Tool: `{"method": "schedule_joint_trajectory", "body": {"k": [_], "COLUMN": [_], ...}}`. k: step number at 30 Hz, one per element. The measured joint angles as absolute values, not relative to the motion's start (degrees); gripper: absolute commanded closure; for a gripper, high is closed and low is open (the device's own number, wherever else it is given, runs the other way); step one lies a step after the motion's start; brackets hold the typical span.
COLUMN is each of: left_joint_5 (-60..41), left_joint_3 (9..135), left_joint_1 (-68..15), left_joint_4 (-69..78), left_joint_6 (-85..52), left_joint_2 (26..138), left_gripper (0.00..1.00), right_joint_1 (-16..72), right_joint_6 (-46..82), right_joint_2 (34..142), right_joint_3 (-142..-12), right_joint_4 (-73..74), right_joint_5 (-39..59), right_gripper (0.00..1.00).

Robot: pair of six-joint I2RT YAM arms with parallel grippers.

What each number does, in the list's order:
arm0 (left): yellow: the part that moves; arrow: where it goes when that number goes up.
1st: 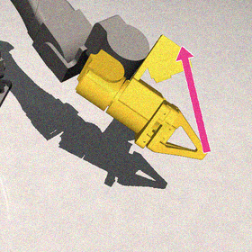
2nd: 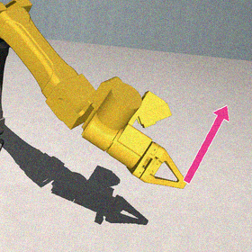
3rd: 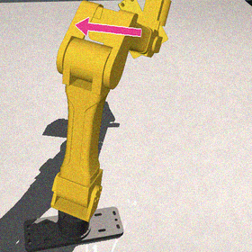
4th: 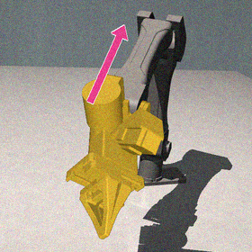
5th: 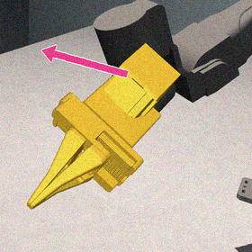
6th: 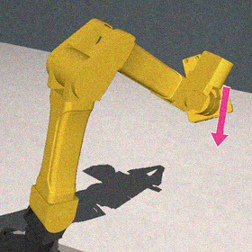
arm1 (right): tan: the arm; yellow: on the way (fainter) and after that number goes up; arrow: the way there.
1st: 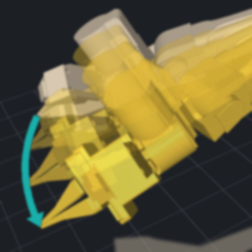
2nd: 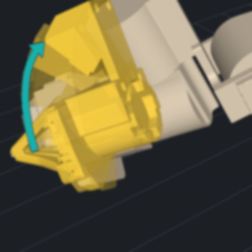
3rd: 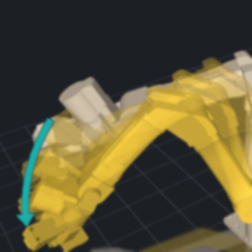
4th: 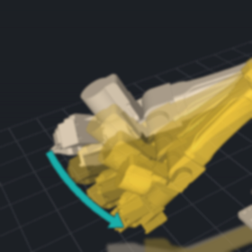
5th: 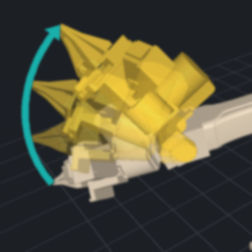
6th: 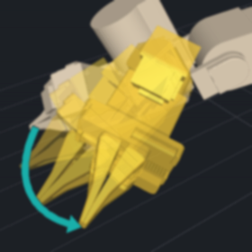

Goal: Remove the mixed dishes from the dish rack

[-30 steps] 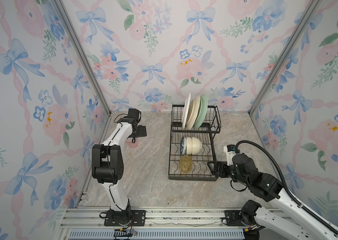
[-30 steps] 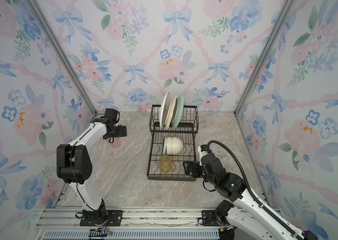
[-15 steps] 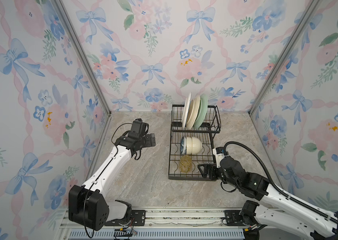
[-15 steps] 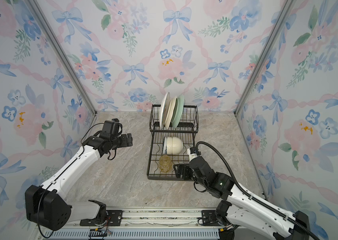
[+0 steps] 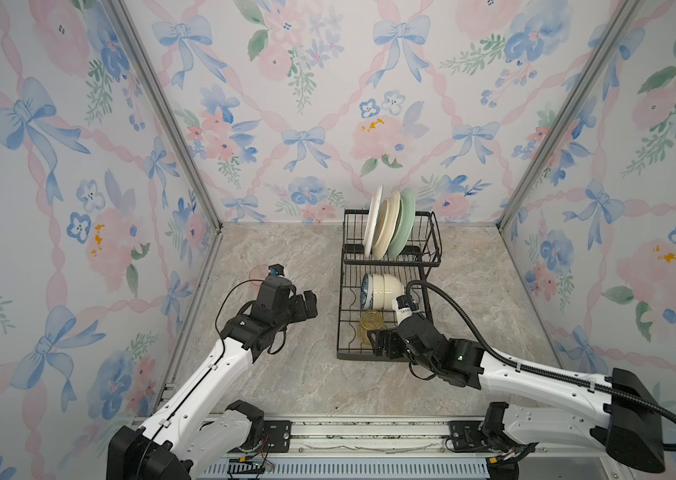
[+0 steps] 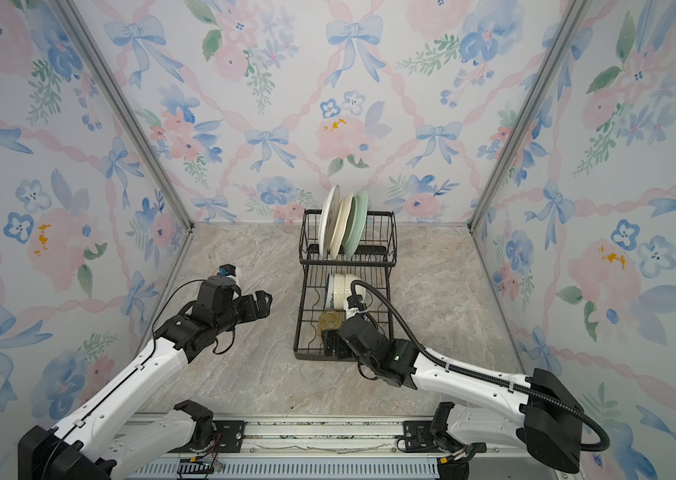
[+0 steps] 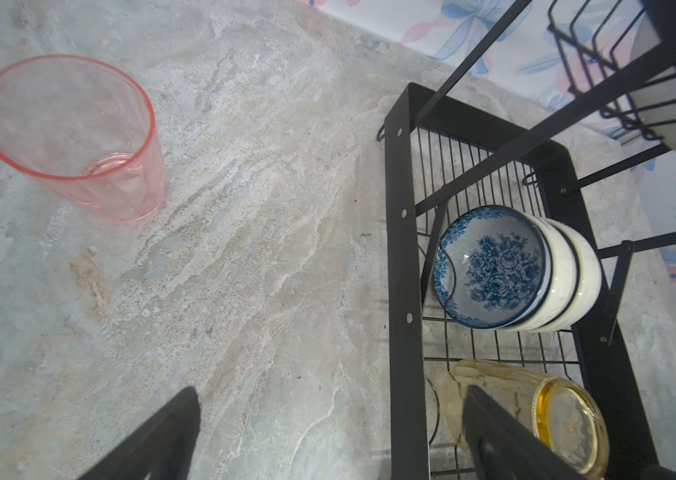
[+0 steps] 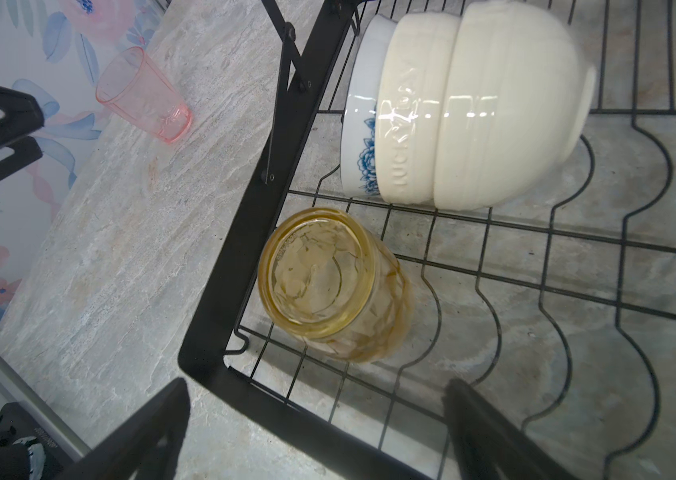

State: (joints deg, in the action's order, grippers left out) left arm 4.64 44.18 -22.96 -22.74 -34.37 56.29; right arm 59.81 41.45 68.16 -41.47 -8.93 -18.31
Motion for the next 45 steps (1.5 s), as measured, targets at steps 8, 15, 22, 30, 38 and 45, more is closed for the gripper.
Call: {"method": "schedule_joint_trajectory", "body": {"k": [8, 15, 22, 30, 38, 45], "left_joint_5": [4.62, 3.70, 2.33, 1.34, 0.38, 0.05], "left_joint_3": [41.39, 40.91, 40.91, 40.77, 40.71, 40.62], "left_joint_1": [-22.96, -22.96, -22.96, -22.96, -23.22, -23.22], "left_joint_4": [-19.70, -19.35, -19.25, -19.00, -18.87, -18.87], "left_joint_6": [-35.86, -35.79, -35.81, -35.81, -35.83, -35.81], "left_joint_2": [50.96, 51.33, 53.39, 54.06, 54.06, 54.06], "left_gripper": [0.02, 0.02, 0.02, 0.02, 0.02, 0.02], "right_joint_1": [59.81, 59.79, 59.24, 58.43, 58.37, 58.15], "right_joint_6": [41.65, 43.09, 43.55, 43.55, 44.16, 44.18], "right_joint_2": [75.59, 80.27, 83.05, 86.43, 88.75, 89.58], "right_joint_3": [-45.54, -47.70, -50.76, -53.01, -54.54, -55.48], "right_joint_4": [-8.71, -9.06, -9.47, -10.17, -12.60, -13.43], "right_joint_5": [-20.45, -20.86, -20.86, -21.28, -23.24, -24.64], "right_gripper": [0.03, 0.03, 0.01, 0.08, 0.21, 0.19]}}
